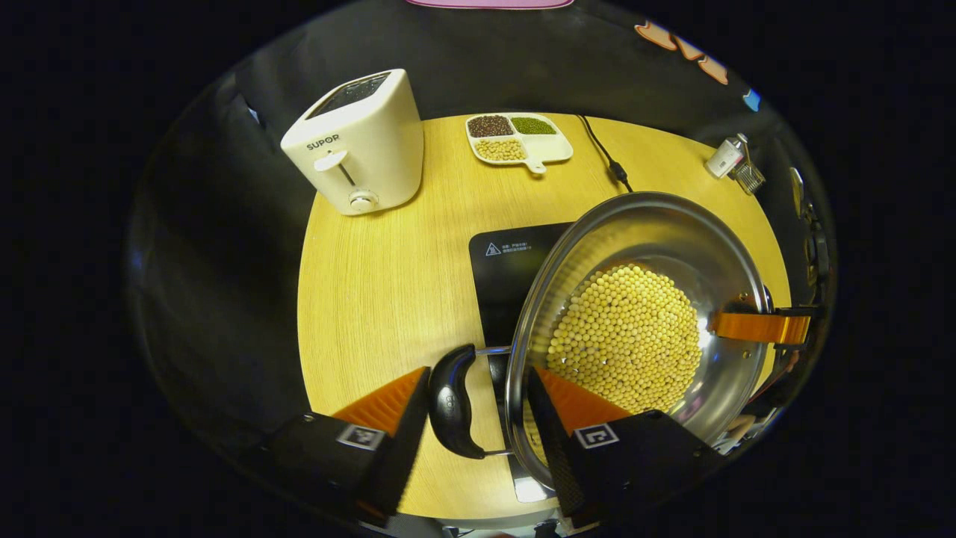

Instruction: First push the handle of the pot to place it horizontally, then grasp the pot with both hands and set it on the induction cooktop.

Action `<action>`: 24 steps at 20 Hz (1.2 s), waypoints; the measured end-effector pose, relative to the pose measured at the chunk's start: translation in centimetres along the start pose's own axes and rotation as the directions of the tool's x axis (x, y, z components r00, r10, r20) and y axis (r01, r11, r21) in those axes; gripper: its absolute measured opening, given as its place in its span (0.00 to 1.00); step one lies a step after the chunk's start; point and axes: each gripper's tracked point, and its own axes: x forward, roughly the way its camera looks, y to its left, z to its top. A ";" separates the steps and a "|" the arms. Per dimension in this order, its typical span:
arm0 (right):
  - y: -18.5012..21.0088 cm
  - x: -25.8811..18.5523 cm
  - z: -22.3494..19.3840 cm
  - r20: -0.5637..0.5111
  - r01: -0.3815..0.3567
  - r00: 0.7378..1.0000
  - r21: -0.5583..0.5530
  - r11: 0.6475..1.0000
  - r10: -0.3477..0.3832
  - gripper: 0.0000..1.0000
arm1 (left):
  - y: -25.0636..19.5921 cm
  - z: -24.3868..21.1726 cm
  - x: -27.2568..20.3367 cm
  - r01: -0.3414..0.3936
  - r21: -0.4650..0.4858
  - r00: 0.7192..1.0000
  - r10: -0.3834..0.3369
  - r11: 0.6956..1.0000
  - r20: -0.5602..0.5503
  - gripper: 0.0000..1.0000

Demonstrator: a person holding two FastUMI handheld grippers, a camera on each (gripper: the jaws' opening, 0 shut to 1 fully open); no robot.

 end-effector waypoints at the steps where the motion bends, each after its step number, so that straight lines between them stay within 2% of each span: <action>1: 0.3 -0.1 -0.1 0.005 -0.007 1.000 -0.003 1.000 0.007 0.97 | -0.1 -0.2 -0.2 0.004 -0.023 1.000 -0.004 1.000 0.013 0.89; 2: 0.4 -0.2 -0.1 0.012 -0.011 1.000 -0.007 1.000 0.011 0.94 | -0.1 -0.2 -0.3 0.005 -0.042 1.000 -0.004 0.999 0.024 1.00; 3: 0.5 -0.4 0.0 0.020 -0.016 1.000 -0.009 1.000 0.016 1.00 | -0.2 -0.1 -0.4 0.009 -0.056 0.999 -0.006 0.998 0.049 0.96; 4: 0.5 -0.7 0.2 0.030 -0.021 0.999 -0.009 1.000 0.021 0.94 | -0.3 0.2 -0.8 0.006 -0.062 0.998 -0.002 0.998 0.069 0.97; 5: 0.6 -1.1 0.2 0.039 -0.023 0.999 -0.007 1.000 0.024 1.00 | -0.2 0.2 -1.3 0.002 -0.059 0.997 0.003 0.998 0.081 0.98; 6: 0.6 -1.5 0.3 0.048 -0.025 0.999 -0.003 1.000 0.025 0.94 | -0.1 0.5 -1.8 -0.007 -0.056 0.995 0.013 0.998 0.097 0.98; 8: 0.4 -2.5 0.7 0.067 -0.025 0.997 0.006 1.000 0.025 0.94 | -0.2 0.9 -2.6 -0.020 -0.043 0.992 0.025 0.999 0.121 0.98; 9: 0.3 -2.9 0.8 0.076 -0.020 0.997 0.014 1.000 0.018 1.00 | -0.3 0.6 -2.9 -0.027 -0.040 0.993 0.031 0.999 0.114 0.98; 10: 0.1 -3.4 0.9 0.085 -0.018 0.996 0.021 1.000 0.016 0.94 | -0.3 0.4 -3.3 -0.041 -0.049 0.993 0.045 0.998 0.105 0.98; 11: 0.1 -4.0 1.0 0.096 -0.019 0.995 0.028 0.999 0.017 1.00 | -0.3 0.0 -3.5 -0.051 -0.056 0.995 0.056 0.997 0.083 0.98; 12: 0.0 -4.6 1.1 0.108 -0.022 0.994 0.033 0.999 0.019 0.94 | -0.4 -0.1 -3.8 -0.052 -0.058 0.995 0.056 0.997 0.084 0.97; 13: 0.0 -5.3 1.1 0.120 -0.024 0.993 0.036 0.999 0.020 1.00 | -0.7 0.2 -4.0 -0.046 -0.061 0.994 0.052 0.997 0.096 0.97; 14: 0.0 -5.9 1.1 0.132 -0.027 0.991 0.038 0.999 0.022 0.94 | -0.8 0.0 -4.4 -0.047 -0.059 0.994 0.053 0.997 0.098 0.97; 17: -0.1 -8.0 0.8 0.157 -0.031 0.987 0.047 0.998 0.023 0.94 | -1.2 -0.1 -5.9 -0.064 -0.048 0.991 0.069 0.997 0.115 0.97; 18: -0.4 -8.8 0.6 0.160 -0.030 0.987 0.053 0.998 0.021 1.00 | -1.4 -0.1 -6.7 -0.074 -0.044 0.989 0.079 0.996 0.121 0.97; 19: -0.4 -9.6 0.4 0.167 -0.035 0.986 0.056 0.998 0.025 1.00 | -1.8 -0.1 -7.5 -0.081 -0.035 0.988 0.085 0.996 0.132 0.97; 20: -0.4 -10.4 0.3 0.176 -0.043 0.984 0.055 0.998 0.033 0.94 | -2.3 0.0 -8.5 -0.086 -0.028 0.985 0.089 0.996 0.150 0.97; 22: -0.3 -12.2 0.1 0.195 -0.068 0.979 0.049 0.996 0.058 0.94 | -3.5 0.3 -10.6 -0.094 -0.012 0.975 0.095 0.995 0.201 0.97; 23: -0.4 -13.2 0.0 0.207 -0.077 0.976 0.035 0.996 0.068 1.00 | -4.4 0.7 -11.9 -0.096 -0.001 0.966 0.094 0.995 0.239 0.97; 24: -0.8 -14.4 0.2 0.229 -0.080 0.971 0.017 0.997 0.074 0.94 | -5.6 0.9 -13.3 -0.101 0.005 0.956 0.096 0.995 0.276 0.97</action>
